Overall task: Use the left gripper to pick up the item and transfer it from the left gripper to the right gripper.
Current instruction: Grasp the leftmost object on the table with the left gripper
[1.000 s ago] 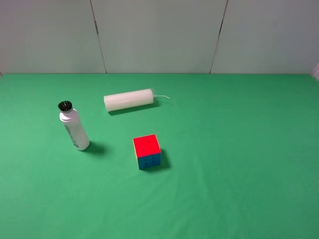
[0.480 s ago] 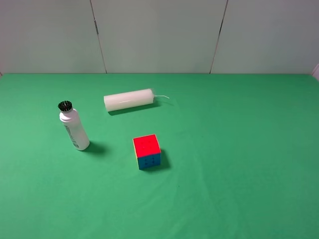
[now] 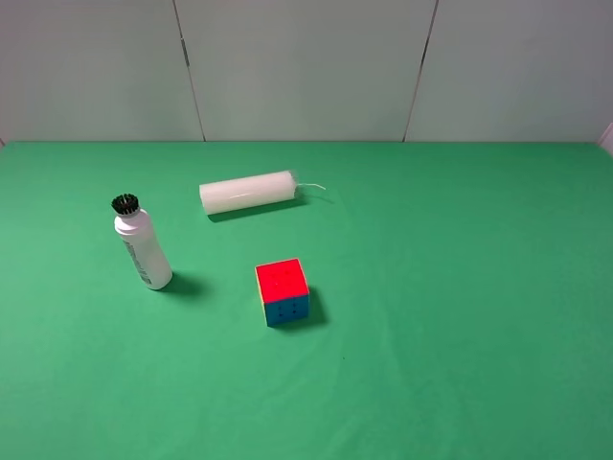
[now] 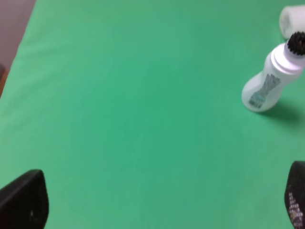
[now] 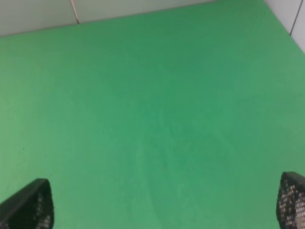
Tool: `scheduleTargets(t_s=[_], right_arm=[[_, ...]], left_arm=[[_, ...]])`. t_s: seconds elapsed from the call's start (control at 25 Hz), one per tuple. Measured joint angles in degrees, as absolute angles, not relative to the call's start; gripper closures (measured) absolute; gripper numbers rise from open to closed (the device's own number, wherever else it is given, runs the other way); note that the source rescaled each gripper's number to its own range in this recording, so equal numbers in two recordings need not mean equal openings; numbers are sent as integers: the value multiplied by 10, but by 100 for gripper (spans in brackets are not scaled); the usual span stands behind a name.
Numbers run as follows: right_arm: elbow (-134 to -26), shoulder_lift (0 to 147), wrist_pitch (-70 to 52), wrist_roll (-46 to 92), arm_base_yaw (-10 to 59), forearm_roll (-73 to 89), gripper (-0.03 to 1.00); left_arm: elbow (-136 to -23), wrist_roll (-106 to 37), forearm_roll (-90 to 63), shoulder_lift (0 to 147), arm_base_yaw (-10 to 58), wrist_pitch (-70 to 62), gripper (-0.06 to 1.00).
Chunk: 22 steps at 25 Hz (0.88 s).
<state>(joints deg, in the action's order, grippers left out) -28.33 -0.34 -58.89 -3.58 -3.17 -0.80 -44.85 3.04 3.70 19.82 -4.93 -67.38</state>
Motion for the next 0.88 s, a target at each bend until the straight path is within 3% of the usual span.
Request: scheduleTargets(t_s=[0.4, 0.88], right_arm=[[-283, -3, -589, -36, -32, -8, -3], [-283, -3, -589, -36, -32, -8, -3]], left_arm=[[-524, 30, -35, 354, -44, -674, -6], [-588, 30, -44, 557, 36, -674, -6]])
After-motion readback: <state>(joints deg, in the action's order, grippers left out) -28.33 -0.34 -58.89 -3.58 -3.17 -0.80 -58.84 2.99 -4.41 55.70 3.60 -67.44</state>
